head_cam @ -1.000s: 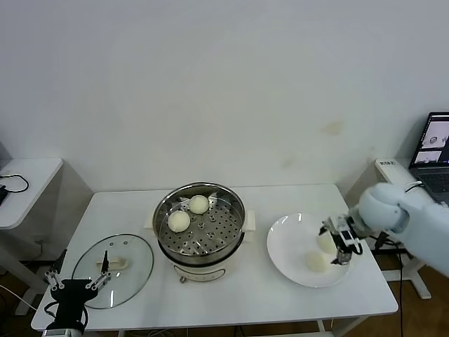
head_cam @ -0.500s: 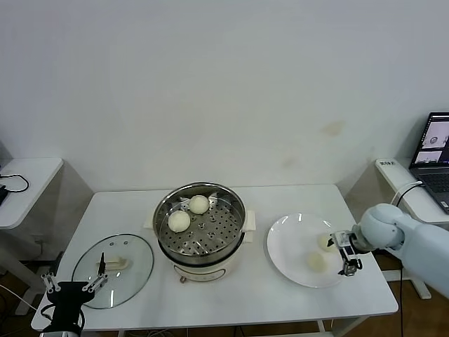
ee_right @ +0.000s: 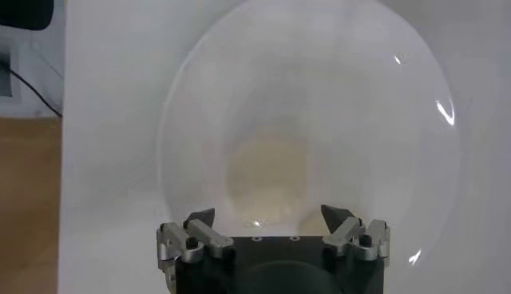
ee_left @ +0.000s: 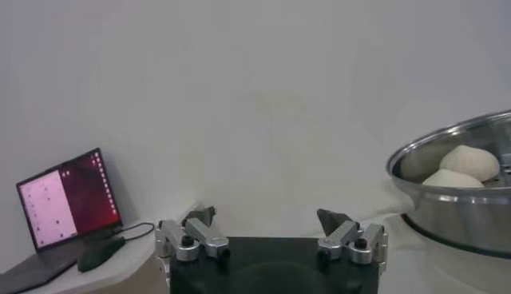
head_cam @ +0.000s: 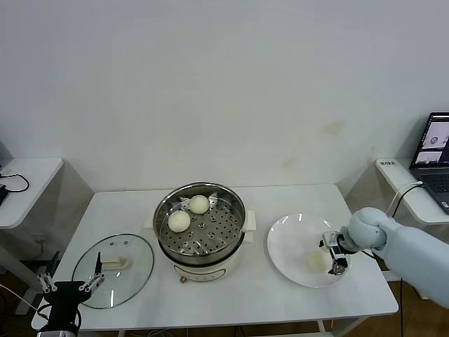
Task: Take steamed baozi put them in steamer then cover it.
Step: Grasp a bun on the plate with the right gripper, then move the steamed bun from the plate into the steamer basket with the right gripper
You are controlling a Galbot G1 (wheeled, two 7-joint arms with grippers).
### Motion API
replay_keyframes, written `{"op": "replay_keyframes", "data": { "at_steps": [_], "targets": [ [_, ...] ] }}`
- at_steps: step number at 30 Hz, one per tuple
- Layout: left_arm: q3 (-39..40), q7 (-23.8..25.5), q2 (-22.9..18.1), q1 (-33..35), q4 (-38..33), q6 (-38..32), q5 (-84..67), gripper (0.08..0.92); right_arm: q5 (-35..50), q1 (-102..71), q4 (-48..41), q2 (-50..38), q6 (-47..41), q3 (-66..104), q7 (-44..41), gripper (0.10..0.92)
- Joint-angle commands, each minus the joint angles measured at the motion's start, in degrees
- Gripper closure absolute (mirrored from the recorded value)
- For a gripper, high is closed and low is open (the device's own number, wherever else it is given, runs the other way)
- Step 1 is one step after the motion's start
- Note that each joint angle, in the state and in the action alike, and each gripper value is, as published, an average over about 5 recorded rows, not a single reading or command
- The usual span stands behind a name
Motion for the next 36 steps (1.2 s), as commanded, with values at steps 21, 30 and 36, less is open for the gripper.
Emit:
{"op": "replay_keyframes", "data": {
  "at_steps": [21, 30, 36],
  "targets": [
    [0.3, -0.1, -0.1, 0.2, -0.6, -0.2, -0.1, 0.177, 3.0, 6.8, 1.5, -1.8, -1.6, -1.6, -4.6, 0.41],
    [1.4, -0.1, 0.3, -0.1, -0.9, -0.2, -0.1, 0.177, 10.5, 22.1, 4.9, -3.8, -3.0, -7.1, -4.4, 0.402],
    [1.6, -0.1, 0.7, -0.3, -1.2, -0.2, -0.1, 0.177, 15.8, 33.7, 5.3, 0.1, -4.6, -13.1, -4.2, 0.398]
  ]
}}
